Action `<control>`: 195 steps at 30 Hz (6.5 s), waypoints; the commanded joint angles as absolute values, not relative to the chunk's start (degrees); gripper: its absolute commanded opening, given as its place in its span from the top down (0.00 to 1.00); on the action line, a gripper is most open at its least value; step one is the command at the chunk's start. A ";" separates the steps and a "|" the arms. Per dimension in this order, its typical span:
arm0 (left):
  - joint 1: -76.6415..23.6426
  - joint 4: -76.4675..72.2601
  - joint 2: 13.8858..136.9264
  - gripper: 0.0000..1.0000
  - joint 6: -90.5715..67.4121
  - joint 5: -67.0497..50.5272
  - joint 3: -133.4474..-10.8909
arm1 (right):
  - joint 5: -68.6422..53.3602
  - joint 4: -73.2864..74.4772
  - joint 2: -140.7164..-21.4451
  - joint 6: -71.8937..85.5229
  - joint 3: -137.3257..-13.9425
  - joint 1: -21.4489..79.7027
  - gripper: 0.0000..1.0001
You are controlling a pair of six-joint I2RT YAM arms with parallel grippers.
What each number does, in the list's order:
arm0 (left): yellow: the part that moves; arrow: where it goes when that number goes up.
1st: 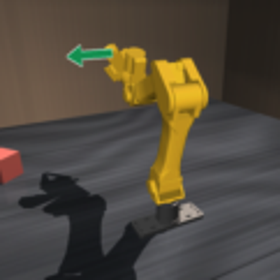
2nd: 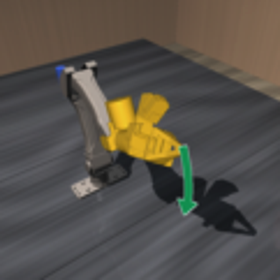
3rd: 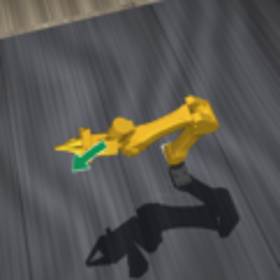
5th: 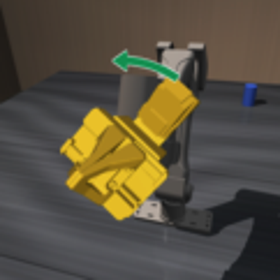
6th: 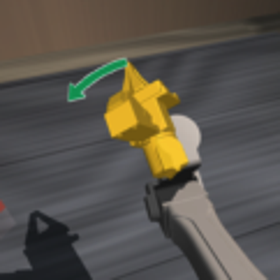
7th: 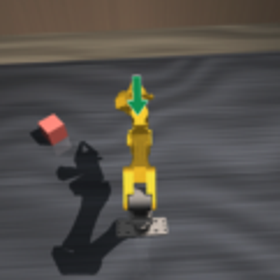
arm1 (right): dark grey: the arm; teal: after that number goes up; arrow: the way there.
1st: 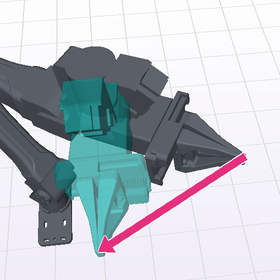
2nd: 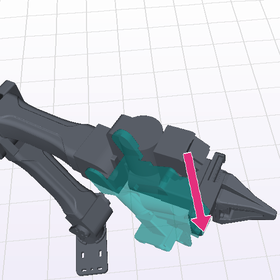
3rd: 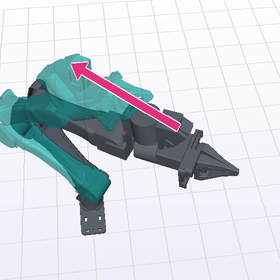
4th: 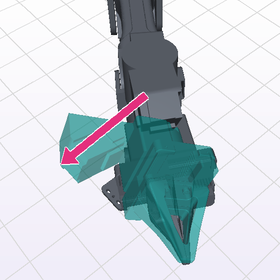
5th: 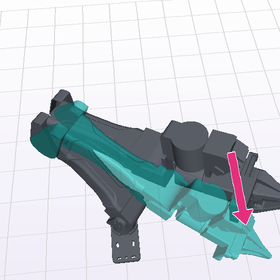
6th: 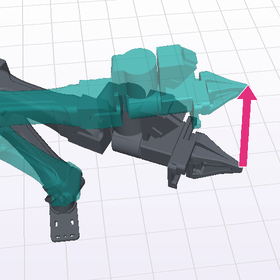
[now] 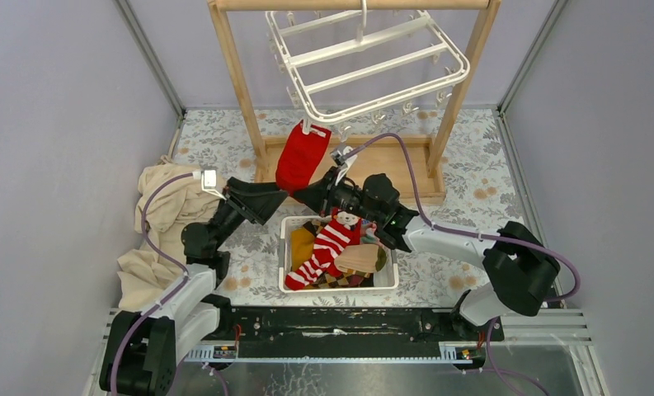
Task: Remove the socks clipped to the hanger
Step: Remove the sock from the hanger.
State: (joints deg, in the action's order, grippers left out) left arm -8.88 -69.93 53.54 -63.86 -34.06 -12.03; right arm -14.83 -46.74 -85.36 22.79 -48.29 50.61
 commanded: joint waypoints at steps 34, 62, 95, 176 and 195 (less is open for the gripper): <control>-9.02 -68.13 60.13 0.77 -61.09 -34.59 -20.23 | -8.96 -40.97 -82.19 20.46 -48.56 52.67 0.62; -8.97 -32.80 54.65 0.78 -47.66 -31.64 -32.71 | 26.75 -29.11 -82.37 -9.51 -77.23 69.50 0.45; -13.85 -26.15 53.32 0.79 -46.93 -37.90 -41.90 | 22.38 -20.22 -77.23 -2.12 -78.93 51.33 0.45; -13.62 -45.77 64.16 0.77 -53.48 -48.30 -38.20 | 28.56 -42.51 -64.10 0.39 -55.31 62.17 0.33; -13.62 -46.87 64.47 0.77 -53.61 -48.96 -36.96 | 30.79 -46.79 -71.45 -6.49 -60.79 64.73 0.32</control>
State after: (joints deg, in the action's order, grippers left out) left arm -13.17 -43.79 64.45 -54.28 -47.68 -37.71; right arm 29.17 -42.81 -70.98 -4.67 -56.86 64.14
